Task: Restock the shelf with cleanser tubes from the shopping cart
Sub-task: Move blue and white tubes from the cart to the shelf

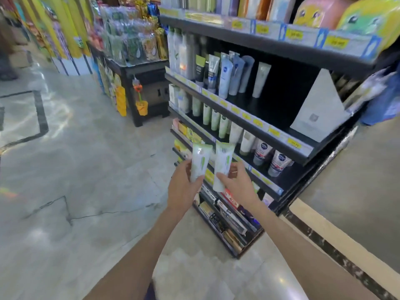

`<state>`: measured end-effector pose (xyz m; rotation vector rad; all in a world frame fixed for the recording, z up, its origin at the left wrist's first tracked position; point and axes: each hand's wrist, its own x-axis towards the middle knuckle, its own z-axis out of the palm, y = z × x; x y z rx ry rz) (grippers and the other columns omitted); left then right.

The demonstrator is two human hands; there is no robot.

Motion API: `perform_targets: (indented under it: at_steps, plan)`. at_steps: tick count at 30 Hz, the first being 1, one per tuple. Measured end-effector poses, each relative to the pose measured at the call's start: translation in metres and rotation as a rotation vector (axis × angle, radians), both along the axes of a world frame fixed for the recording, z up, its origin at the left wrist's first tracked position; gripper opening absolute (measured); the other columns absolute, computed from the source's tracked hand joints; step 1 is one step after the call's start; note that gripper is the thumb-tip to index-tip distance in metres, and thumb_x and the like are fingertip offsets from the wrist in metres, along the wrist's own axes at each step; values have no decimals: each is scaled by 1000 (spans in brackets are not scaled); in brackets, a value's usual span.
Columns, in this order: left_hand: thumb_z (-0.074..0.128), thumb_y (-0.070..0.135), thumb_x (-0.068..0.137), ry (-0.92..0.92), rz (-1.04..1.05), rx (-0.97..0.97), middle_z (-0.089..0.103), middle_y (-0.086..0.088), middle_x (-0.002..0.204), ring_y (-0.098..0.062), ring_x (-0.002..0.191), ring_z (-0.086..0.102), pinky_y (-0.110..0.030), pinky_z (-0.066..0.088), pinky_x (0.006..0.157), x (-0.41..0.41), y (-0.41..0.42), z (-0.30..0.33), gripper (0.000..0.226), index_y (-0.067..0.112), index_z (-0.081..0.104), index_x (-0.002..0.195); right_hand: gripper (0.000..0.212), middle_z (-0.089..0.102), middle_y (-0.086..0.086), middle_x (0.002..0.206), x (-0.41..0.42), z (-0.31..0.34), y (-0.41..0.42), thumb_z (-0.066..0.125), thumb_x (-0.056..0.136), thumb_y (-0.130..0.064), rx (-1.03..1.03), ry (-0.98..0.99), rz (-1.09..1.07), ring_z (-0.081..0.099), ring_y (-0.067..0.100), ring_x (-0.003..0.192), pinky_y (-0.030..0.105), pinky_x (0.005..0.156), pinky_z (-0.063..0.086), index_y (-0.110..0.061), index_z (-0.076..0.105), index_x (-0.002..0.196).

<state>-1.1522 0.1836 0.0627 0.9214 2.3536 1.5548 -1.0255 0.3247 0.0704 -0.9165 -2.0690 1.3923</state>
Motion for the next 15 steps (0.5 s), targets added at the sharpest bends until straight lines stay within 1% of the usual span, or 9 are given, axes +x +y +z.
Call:
perform_targets:
  at_steps: [1,3,5,6,8,10,13,15]
  plan:
    - [78,33,90,14,-27,3,61,16,119,-1,101,60,-27,52,86,-13,13,3,54,25,52,137,36,66,-9,106,-11,4,10,74,93,-39,16,2,-20,65,4,92,27,77,56,-30,50,117]
    - [78,35,90,15,-78,15,62,14,119,-4,103,61,-27,51,86,-42,40,7,55,25,51,138,39,65,-8,108,-33,10,28,74,92,-39,42,22,-73,65,5,95,24,79,54,-27,51,121]
    - [78,38,90,17,-137,25,64,12,120,-7,104,63,-32,55,88,-73,64,10,57,24,51,139,44,65,-6,109,-55,18,44,76,91,-39,91,39,-147,65,8,98,24,82,53,-22,52,124]
    - [77,40,90,47,-177,37,64,12,120,-7,103,63,-36,57,88,-87,75,11,57,24,52,139,44,66,-6,109,-66,21,52,76,91,-39,106,42,-191,64,8,97,24,81,54,-22,52,123]
    - [75,42,91,95,-272,62,63,16,119,-2,102,62,-40,59,85,-115,96,12,54,26,52,136,41,65,-7,107,-86,29,63,75,91,-42,95,51,-278,65,7,96,26,79,56,-26,51,121]
    - [77,38,92,102,-351,63,61,20,116,3,100,60,-38,58,85,-140,115,20,50,27,52,134,37,63,-11,106,-105,39,73,75,91,-40,101,68,-364,63,7,94,26,77,54,-29,51,118]
    - [75,40,92,99,-440,46,64,13,122,-2,102,62,-37,59,87,-174,142,32,58,24,50,141,36,62,-11,108,-127,51,83,74,92,-39,110,79,-471,61,4,96,19,75,50,-29,52,118]
    - [73,42,94,89,-516,56,63,15,123,-3,105,63,-32,57,88,-191,158,38,59,25,48,144,36,63,-10,110,-138,59,90,75,93,-38,118,115,-517,61,3,98,19,78,50,-27,54,120]
